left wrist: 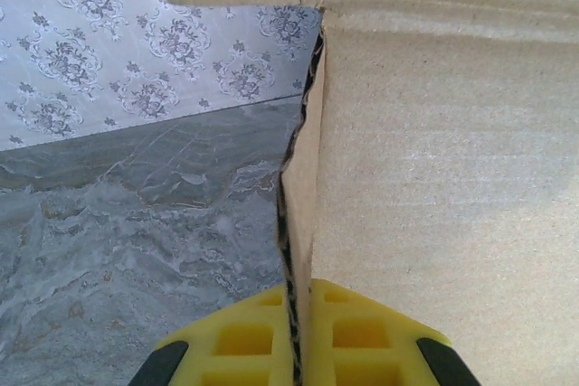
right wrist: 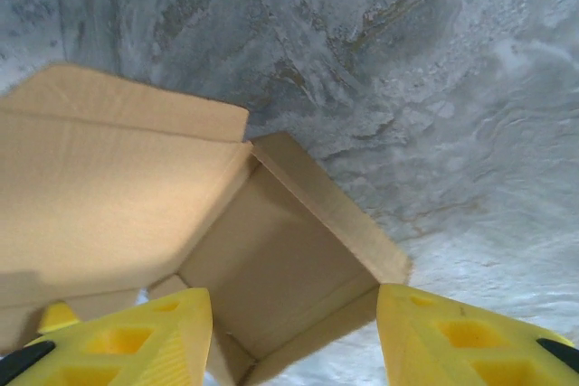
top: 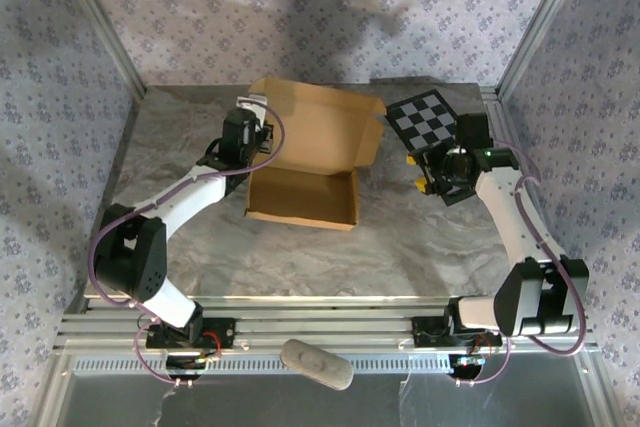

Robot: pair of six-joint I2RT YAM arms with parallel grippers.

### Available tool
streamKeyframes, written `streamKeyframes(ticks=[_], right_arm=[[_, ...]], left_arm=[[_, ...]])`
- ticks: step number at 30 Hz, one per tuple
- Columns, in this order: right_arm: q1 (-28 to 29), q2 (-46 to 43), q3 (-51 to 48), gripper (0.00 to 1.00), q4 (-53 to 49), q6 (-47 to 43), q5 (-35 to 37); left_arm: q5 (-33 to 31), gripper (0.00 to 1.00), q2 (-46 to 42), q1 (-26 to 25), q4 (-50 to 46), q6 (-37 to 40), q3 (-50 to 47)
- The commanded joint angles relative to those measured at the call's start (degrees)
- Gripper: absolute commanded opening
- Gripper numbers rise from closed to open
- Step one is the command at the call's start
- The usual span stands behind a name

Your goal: Fold the paper box

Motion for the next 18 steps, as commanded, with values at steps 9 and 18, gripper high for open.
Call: streamKeyframes(ticks=[9, 18], right_arm=[[-2.06, 15.97, 14.31, 0.56, 2.86, 23.75, -5.98], [-2.18, 23.07, 28.48, 0.45, 6.50, -17.98, -0.09]], left_arm=[[-0.86, 0.00, -4.88, 0.12, 9.27, 0.25, -5.51], [3.38, 0.00, -3.81, 2.10, 10.01, 0.54, -5.11]])
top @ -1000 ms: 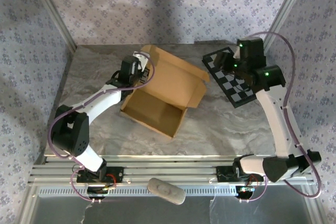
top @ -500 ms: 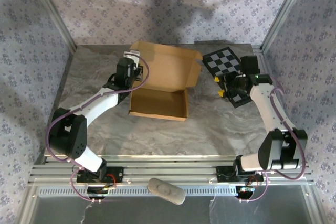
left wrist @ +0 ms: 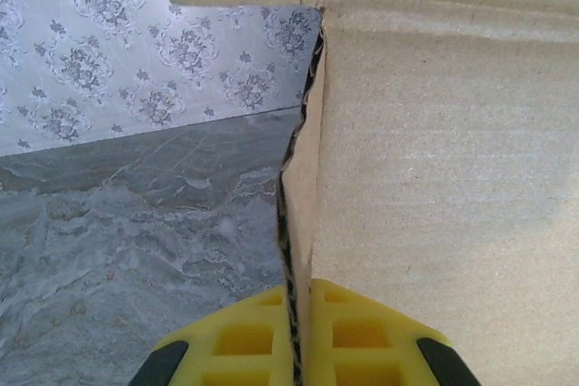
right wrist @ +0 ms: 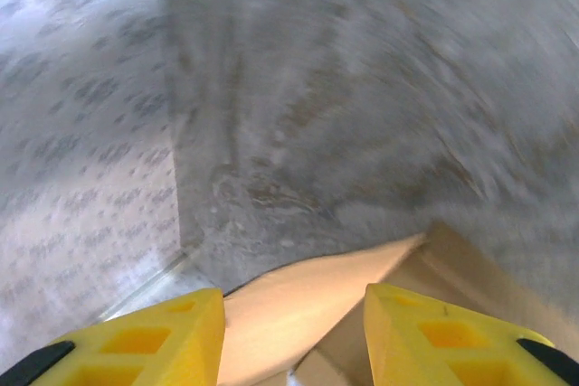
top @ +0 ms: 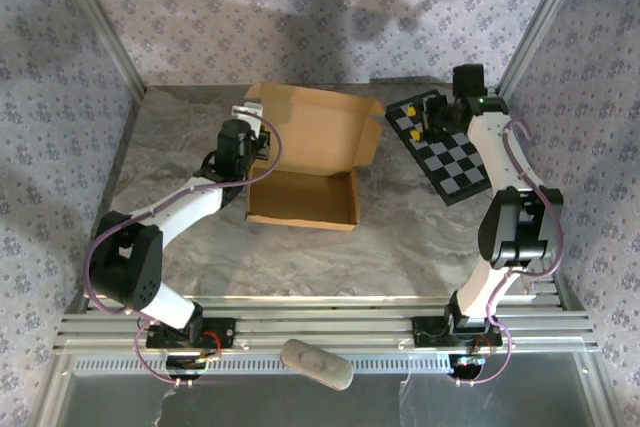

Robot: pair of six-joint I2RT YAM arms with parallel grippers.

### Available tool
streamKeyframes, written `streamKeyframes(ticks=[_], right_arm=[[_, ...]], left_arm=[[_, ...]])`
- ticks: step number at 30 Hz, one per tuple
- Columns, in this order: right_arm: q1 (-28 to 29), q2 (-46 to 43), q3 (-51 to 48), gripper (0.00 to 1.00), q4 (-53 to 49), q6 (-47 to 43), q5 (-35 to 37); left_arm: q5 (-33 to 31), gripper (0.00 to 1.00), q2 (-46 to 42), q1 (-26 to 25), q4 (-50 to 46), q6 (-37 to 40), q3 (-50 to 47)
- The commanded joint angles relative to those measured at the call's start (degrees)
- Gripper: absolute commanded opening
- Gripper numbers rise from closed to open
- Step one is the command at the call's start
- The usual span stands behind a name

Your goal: Fold the paper box

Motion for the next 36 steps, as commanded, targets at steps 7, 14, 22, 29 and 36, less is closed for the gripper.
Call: streamKeyframes(ticks=[7, 14, 22, 29, 36], right_arm=[[0.31, -14.24, -27.56, 0.48, 35.18, -57.38, -6.45], [5.18, -9.63, -31.72, 0.54, 43.11, -71.41, -8.12], [9.86, -0.25, -23.31, 0.55, 42.89, -72.28, -5.14], [10.30, 6.34, -15.47, 0.57, 41.24, -71.69, -3.18], [8.57, 12.26, -11.69, 0.60, 44.07, -64.61, -11.17]], left_arm=[[6.12, 0.00, -0.24, 4.08, 1.33, 0.43, 2.61], [8.98, 0.00, 0.93, 5.07, -0.46, 1.42, 4.47], [12.05, 0.00, 1.72, 7.22, -2.37, 0.66, 6.12], [13.77, 0.00, 2.42, 8.34, -3.38, 0.36, 7.21], [14.62, 0.00, 3.11, 9.70, -5.28, 0.25, 7.82]])
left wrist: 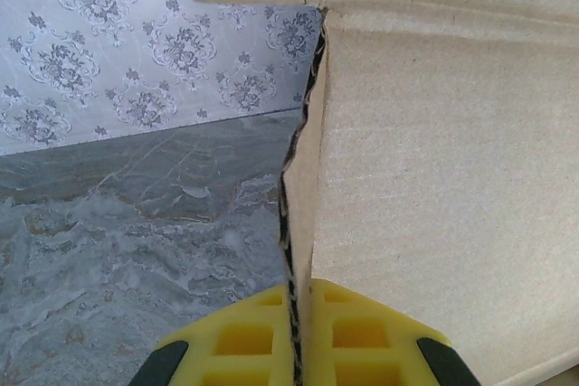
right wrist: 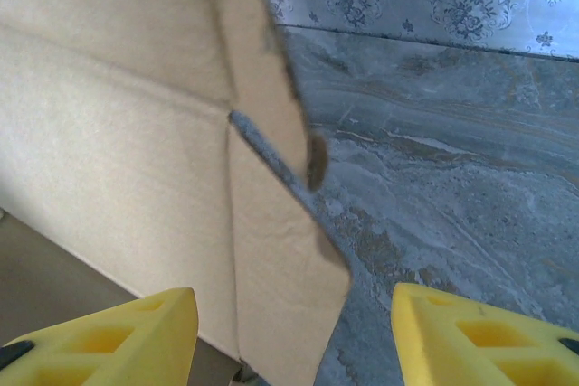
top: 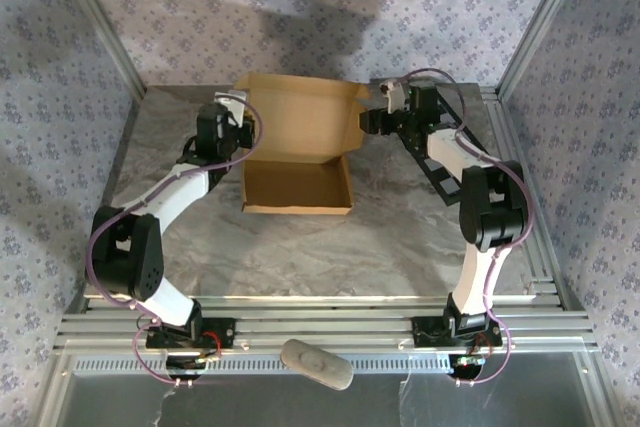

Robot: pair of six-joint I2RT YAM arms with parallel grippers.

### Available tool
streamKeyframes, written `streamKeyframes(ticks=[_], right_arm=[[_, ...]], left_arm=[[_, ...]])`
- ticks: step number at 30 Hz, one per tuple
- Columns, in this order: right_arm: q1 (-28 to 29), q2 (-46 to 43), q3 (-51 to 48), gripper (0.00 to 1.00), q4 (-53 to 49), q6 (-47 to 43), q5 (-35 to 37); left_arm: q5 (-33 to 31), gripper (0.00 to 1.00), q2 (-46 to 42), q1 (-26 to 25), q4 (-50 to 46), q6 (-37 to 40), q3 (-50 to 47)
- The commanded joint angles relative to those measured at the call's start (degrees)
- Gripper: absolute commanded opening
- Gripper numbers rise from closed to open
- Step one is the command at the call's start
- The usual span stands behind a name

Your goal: Fold the paper box

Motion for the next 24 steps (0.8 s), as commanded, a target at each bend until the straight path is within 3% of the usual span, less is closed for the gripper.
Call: streamKeyframes(ticks=[1, 15, 17, 20, 24], right_arm=[[-0.75, 2.67, 0.80, 0.60, 3.12, 4.35, -6.04], [0.82, 12.99, 11.12, 0.54, 5.16, 8.80, -16.13], [1.35, 13.29, 11.83, 0.48, 3.55, 8.27, -16.03], [1.93, 12.61, 11.58, 0.30, 0.63, 7.10, -13.54], [3.16, 8.48, 8.35, 0.13, -0.91, 4.74, -5.52]], left_arm=[[1.90, 0.00, 0.65, 1.19, -0.65, -0.48, 2.29], [5.10, 0.00, 3.92, 3.53, -5.43, -0.02, 6.13], [4.88, 0.00, 4.48, 3.53, -5.89, -0.31, 6.92], [4.01, 0.00, 5.50, 3.54, -6.67, -1.31, 8.26], [2.65, 0.00, 6.44, 3.53, -7.99, -4.17, 10.14]])
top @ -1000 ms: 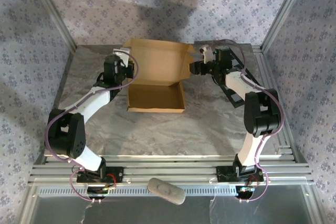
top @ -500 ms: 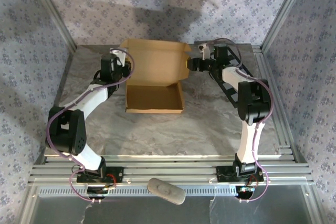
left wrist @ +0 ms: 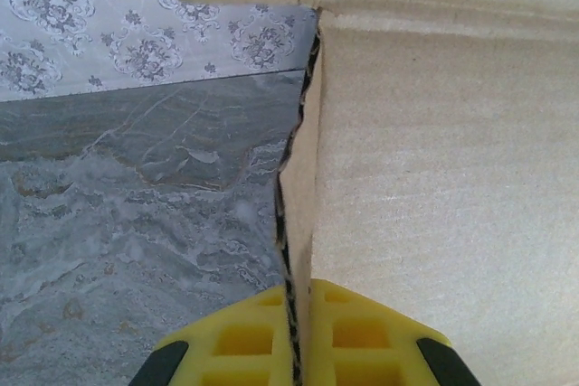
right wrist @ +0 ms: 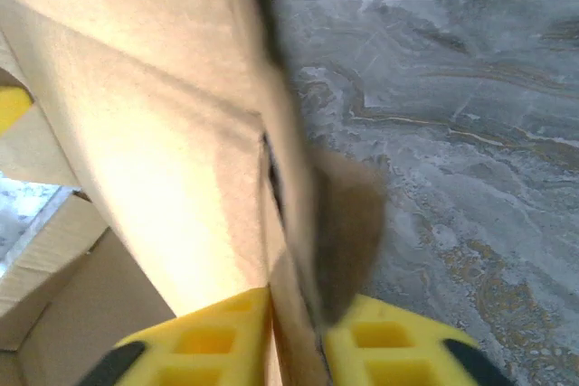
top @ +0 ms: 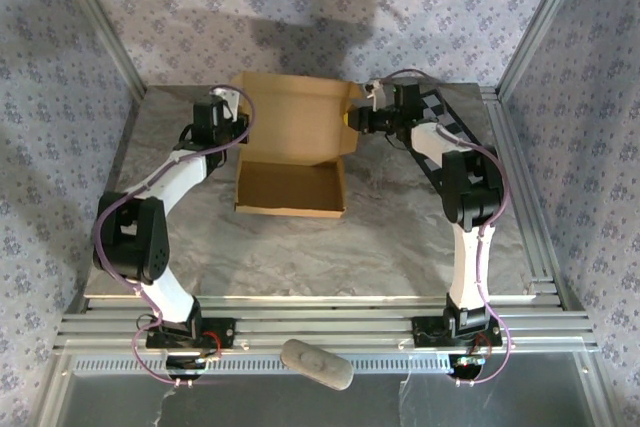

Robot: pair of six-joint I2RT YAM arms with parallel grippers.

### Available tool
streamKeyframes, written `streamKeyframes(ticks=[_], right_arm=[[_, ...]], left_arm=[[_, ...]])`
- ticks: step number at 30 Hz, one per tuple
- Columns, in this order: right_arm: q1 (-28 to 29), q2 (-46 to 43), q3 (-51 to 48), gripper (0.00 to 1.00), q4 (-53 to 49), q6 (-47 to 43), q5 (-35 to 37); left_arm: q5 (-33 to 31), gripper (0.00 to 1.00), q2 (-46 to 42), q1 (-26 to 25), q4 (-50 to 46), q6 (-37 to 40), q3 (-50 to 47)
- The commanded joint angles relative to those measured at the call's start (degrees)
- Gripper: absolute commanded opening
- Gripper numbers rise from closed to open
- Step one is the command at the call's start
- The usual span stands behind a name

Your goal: Fold the paper box

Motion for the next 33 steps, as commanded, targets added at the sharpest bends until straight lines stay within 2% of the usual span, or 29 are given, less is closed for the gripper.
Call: streamKeyframes(ticks=[1, 3, 6, 10, 14, 17, 20, 24, 25, 26, 27, 29, 33], right_arm=[[1.56, -4.78, -1.81, 0.09, -4.33, -2.51, 8.94], [3.11, -6.79, -2.43, 0.00, -6.52, -3.19, 16.30], [6.31, -10.41, -4.61, 0.00, -7.78, -3.14, 31.07], [11.81, -15.72, -9.39, 0.00, -4.00, -0.96, 50.42], [18.91, -16.73, -6.94, 0.00, -8.96, 3.98, 75.98], [22.83, -15.49, -3.25, 0.00, -14.74, 8.79, 87.43], [24.63, -14.61, -0.92, 0.00, -19.92, 15.35, 90.47], [26.00, -16.60, -6.29, 0.00, -11.66, 13.76, 89.42], [25.85, -17.25, -7.95, 0.00, -9.12, 12.39, 88.68], [25.65, -17.65, -9.14, 0.00, -7.24, 11.48, 88.13], [25.25, -18.17, -10.28, 0.00, -5.40, 10.65, 86.95], [23.95, -19.10, -12.85, 0.00, -1.14, 8.76, 83.92], [21.27, -19.90, -16.81, 0.00, 7.42, 3.60, 76.54]], left_arm=[[-1.26, 0.00, 0.59, 0.14, -0.39, -3.08, 3.10], [-2.15, 0.00, 0.77, -0.10, -0.65, -4.80, 3.60], [-5.78, 0.00, 1.04, -0.82, -2.48, -7.96, 4.61], [-11.01, 0.00, 1.13, -2.26, -4.60, -12.08, 5.51], [-18.47, 0.00, 1.62, -4.58, -6.59, -16.13, 6.00], [-22.62, 0.00, 2.00, -6.04, -6.77, -20.56, 5.78], [-23.61, 0.00, 2.10, -6.80, -5.94, -25.76, 4.96], [-22.06, 0.00, 1.88, -7.13, -4.79, -30.28, 3.82], [-21.27, 0.03, 1.37, -7.13, -3.52, -30.68, 2.88], [-20.71, 0.08, 0.78, -7.08, -2.51, -31.04, 1.96], [-19.71, 0.18, 0.16, -6.79, -1.95, -31.76, 1.03], [-16.98, 0.41, -1.37, -5.64, -2.34, -34.37, -0.27], [-11.76, 0.60, -5.52, -3.29, -7.03, -38.41, -0.25]])
